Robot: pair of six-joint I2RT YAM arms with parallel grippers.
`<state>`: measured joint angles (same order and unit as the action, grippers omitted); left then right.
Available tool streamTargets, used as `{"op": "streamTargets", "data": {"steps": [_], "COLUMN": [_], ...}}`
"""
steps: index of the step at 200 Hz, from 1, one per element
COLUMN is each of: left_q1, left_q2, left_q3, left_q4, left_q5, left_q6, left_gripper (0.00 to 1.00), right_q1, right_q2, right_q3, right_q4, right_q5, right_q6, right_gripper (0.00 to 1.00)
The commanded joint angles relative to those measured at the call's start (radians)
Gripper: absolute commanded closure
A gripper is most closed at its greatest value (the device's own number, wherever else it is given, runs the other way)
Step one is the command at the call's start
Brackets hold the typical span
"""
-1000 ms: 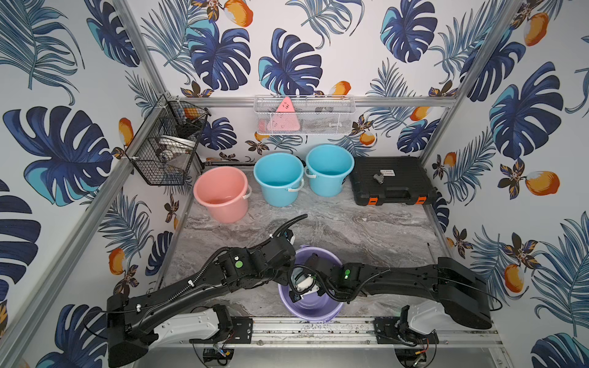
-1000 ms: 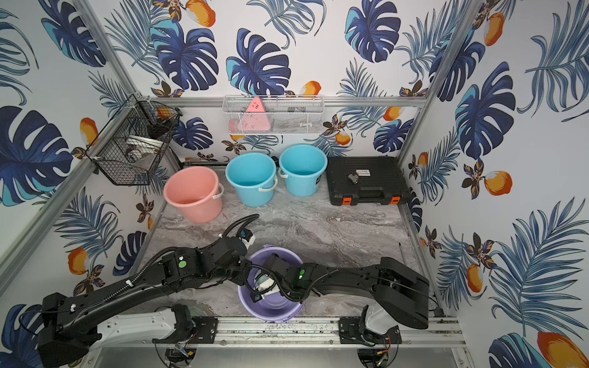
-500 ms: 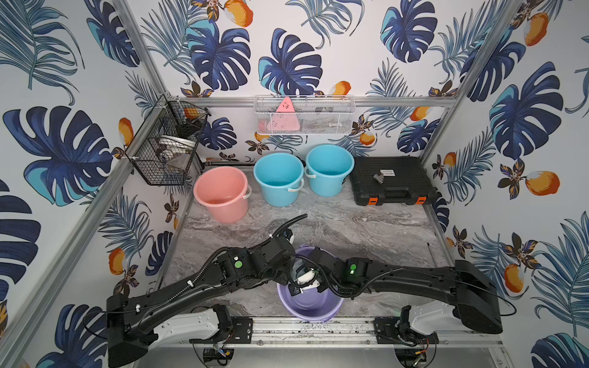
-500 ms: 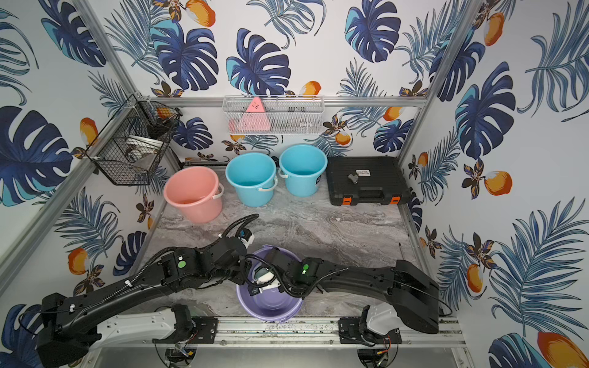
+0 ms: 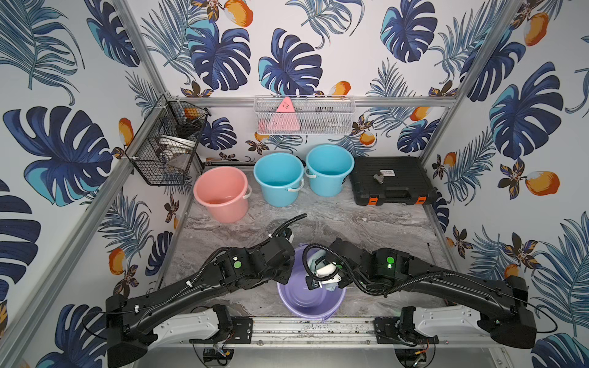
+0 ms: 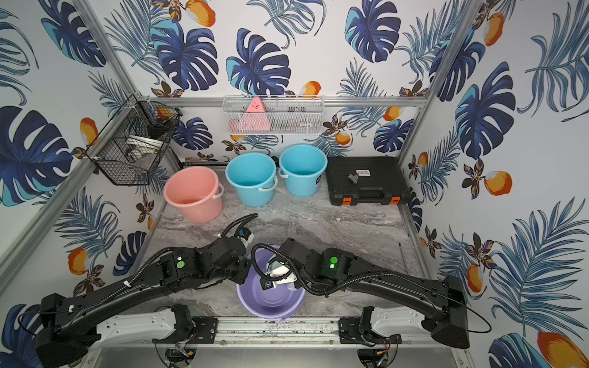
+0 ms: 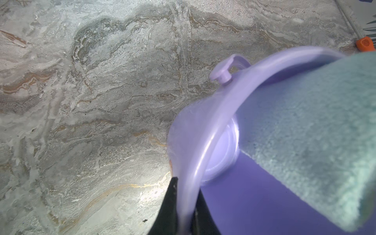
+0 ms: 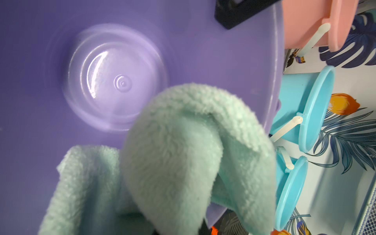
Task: Wipe the inside of the bucket with a cloth
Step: Wipe the dirt from the inside of the bucket.
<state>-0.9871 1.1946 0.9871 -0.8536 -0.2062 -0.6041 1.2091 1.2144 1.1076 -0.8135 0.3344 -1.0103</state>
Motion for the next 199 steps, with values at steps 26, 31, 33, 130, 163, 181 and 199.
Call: {"op": "streamTargets", "data": {"steps": [26,31,33,130,163,181,199], "left_q1": [0.002,0.001,0.001,0.001,0.001,0.000,0.001], "left_q2": [0.004,0.006,0.006,-0.004,-0.012,-0.013,-0.017], "left_q3": [0.012,0.012,0.012,0.020,0.013,0.010,0.008], "left_q4": [0.016,0.017,0.017,0.017,0.017,0.022,0.023], "left_q5": [-0.011,-0.011,-0.010,-0.012,-0.016,-0.015,-0.016], "left_q6": [0.006,0.007,0.007,0.009,0.006,0.003,0.001], "left_gripper": [1.00,1.00,1.00,1.00,1.00,1.00,1.00], "right_q1": [0.009,0.009,0.009,0.009,0.008,0.005,0.002], "right_q2": [0.099,0.114,0.122,0.377,0.442,0.466,0.485], "right_q3": [0.018,0.019,0.020,-0.032,-0.074,-0.111,-0.142], "right_q4": [-0.126,-0.124,-0.123,0.092,0.187,0.259,0.322], "right_q5": [0.059,0.056,0.056,-0.065,-0.093,-0.110,-0.128], "right_q6": [0.018,0.019,0.019,0.071,0.099,0.115,0.135], "right_gripper": [1.00,1.00,1.00,1.00,1.00,1.00,1.00]}}
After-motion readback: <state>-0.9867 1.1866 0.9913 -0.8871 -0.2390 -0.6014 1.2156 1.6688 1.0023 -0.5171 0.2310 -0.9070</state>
